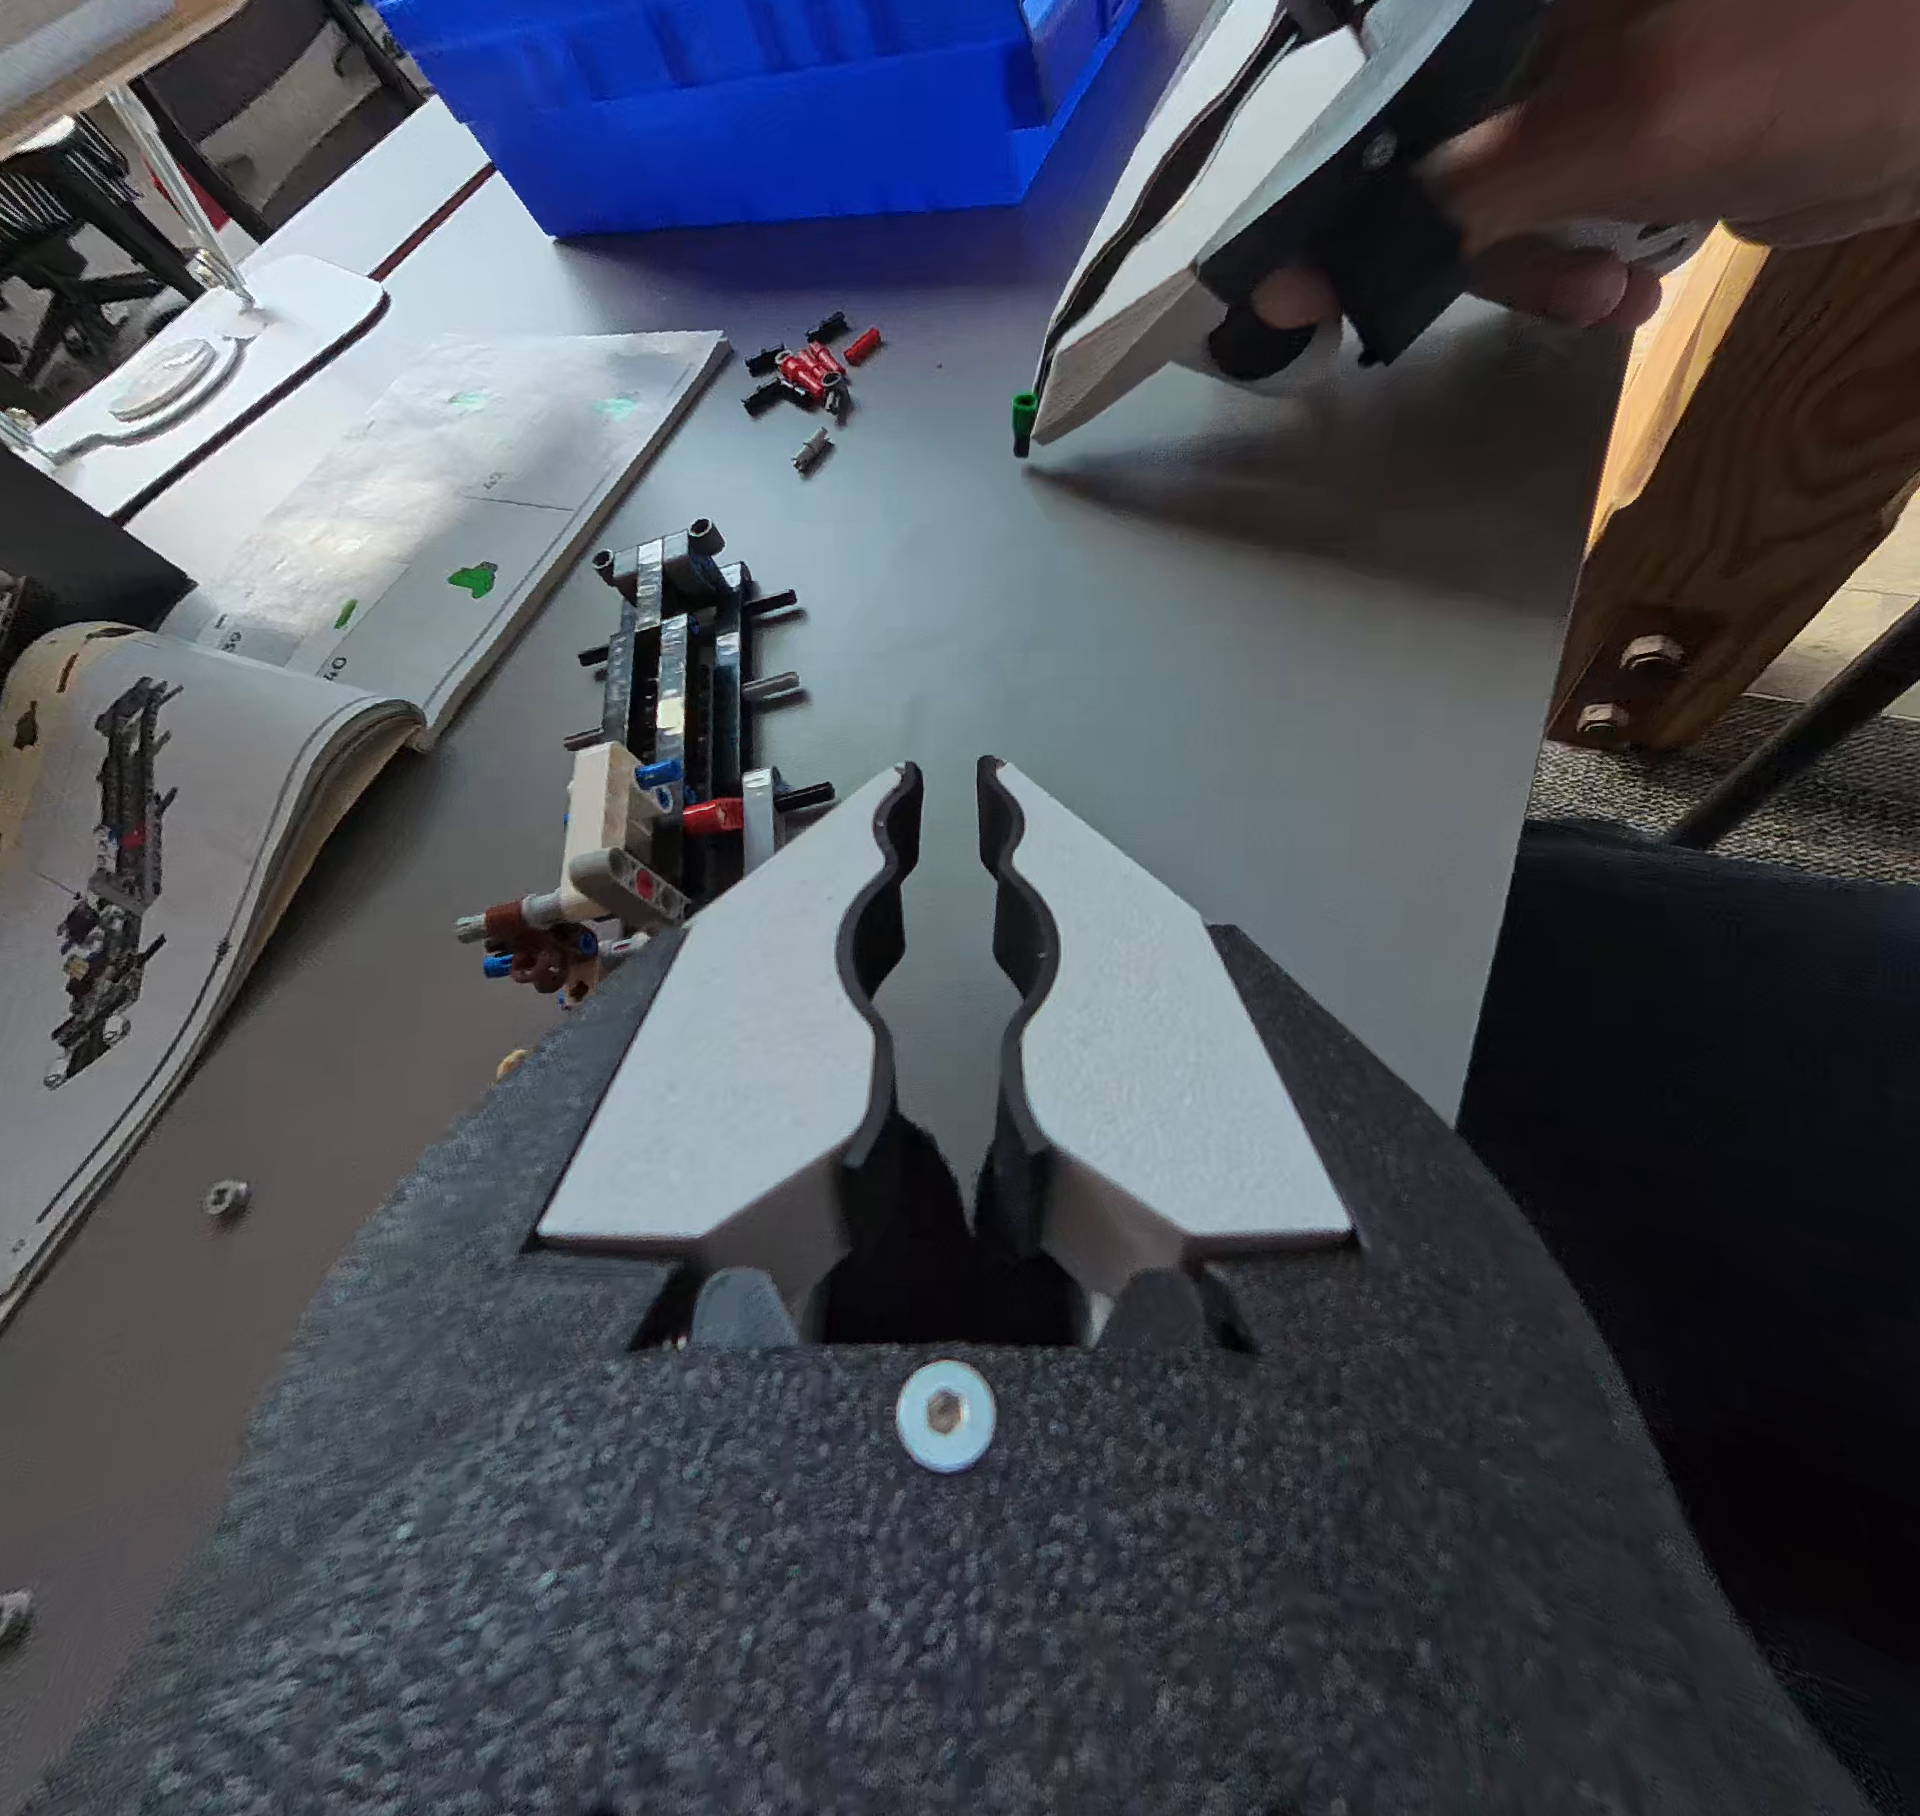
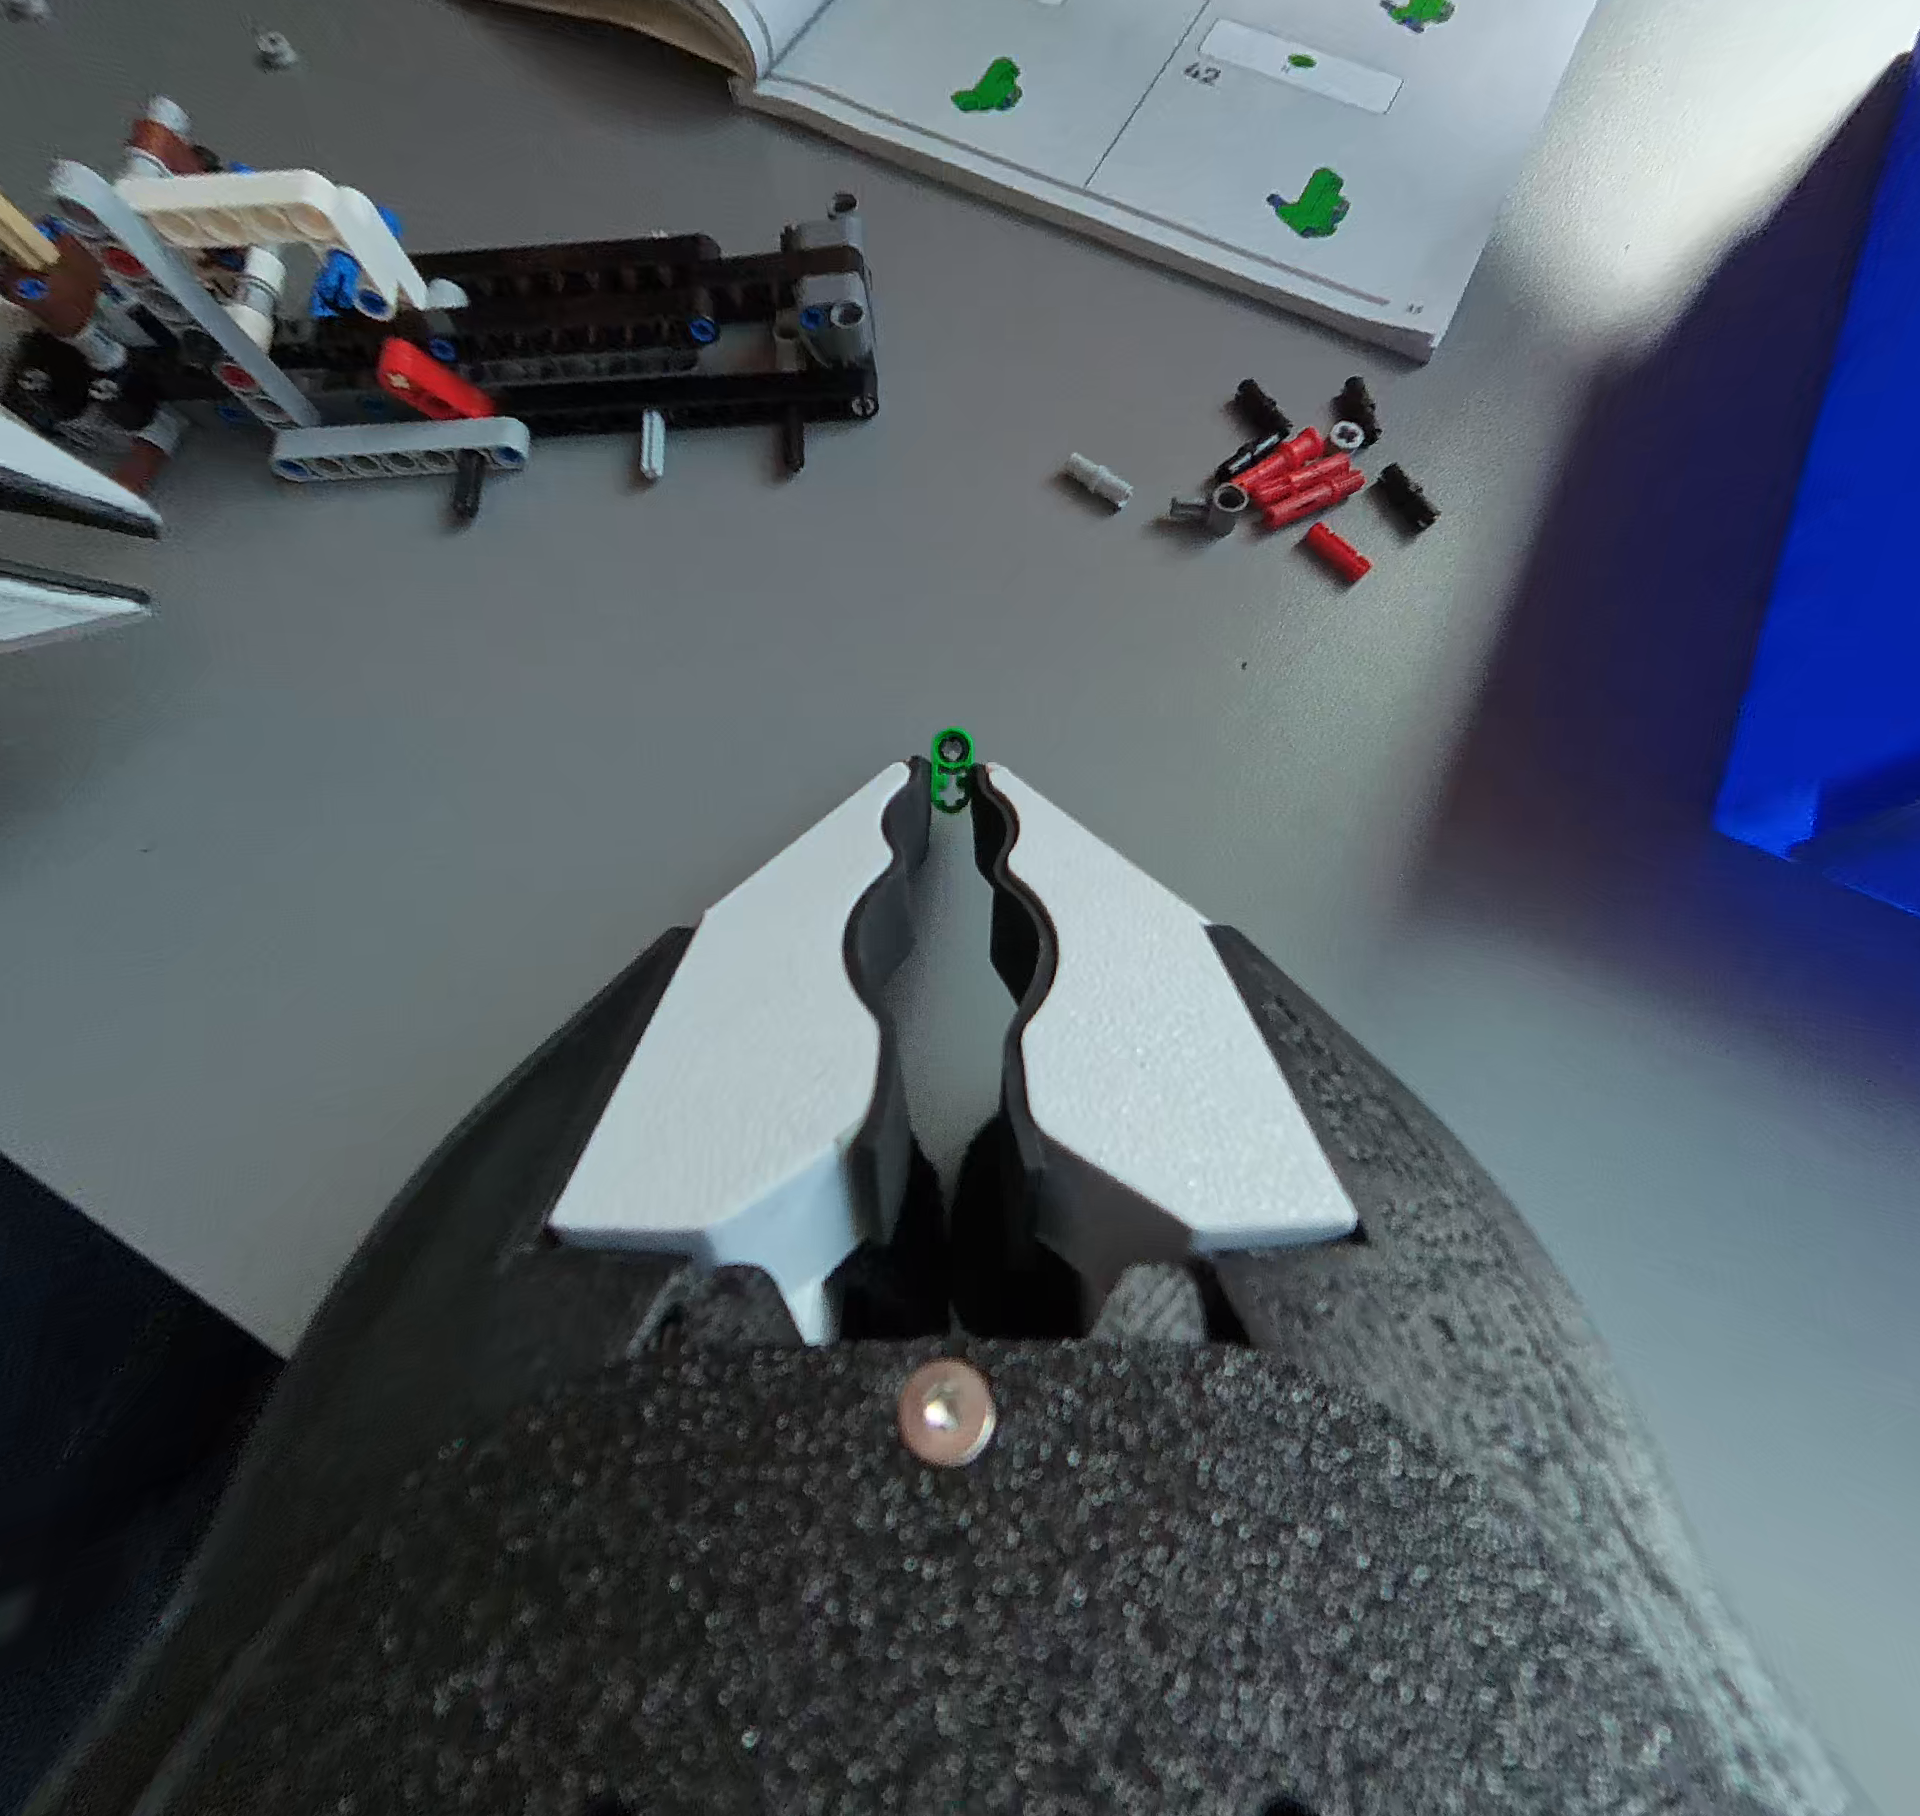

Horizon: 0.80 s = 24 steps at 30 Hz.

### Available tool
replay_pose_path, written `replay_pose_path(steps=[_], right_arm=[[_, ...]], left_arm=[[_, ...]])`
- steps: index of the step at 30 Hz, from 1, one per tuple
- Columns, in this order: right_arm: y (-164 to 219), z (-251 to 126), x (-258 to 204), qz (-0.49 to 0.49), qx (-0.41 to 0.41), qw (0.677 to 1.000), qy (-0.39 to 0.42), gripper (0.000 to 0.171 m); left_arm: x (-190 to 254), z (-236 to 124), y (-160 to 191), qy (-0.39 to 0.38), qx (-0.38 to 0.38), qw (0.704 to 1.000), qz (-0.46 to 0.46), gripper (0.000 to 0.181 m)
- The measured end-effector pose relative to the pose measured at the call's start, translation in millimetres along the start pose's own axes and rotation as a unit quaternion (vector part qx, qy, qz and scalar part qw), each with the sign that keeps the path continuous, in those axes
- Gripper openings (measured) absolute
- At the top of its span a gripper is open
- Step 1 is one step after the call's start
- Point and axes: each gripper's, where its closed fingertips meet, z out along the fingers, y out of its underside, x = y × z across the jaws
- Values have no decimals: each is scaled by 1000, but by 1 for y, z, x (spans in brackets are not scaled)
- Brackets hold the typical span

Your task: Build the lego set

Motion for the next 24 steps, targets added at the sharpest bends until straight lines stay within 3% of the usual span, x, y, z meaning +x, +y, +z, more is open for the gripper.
replay_pose_path(steps=[4, 9, 12, 15, 19, 22, 24], right_arm=[[1, 9, 1, -1, -13, 999, 31, 8], [-2, 8, 2, 23, -3, 999, 31, 25], [-11, -15, -5, 60, 62, 996, 6, 33], [0, -62, -19, 77, 136, 988, 5, 39], [82, -105, -68, 136, 193, 971, 17, 52], [160, -99, -82, 256, 154, 952, 63, 49], [197, -90, -61, 327, 143, 925, 131, 46]], left_arm=[[1, 2, 1, -28, -6, 999, 41, 9], [0, 1, 1, -31, -4, 999, 40, 9], [0, -2, -3, -8, 13, 1000, 12, 9], [0, -7, -8, 18, 35, 999, -17, 11], [-1, -14, -15, 38, 66, 996, -40, 13], [-2, -16, -17, 29, 75, 996, -36, 13], [-4, -15, -16, 18, 69, 997, -32, 14]])
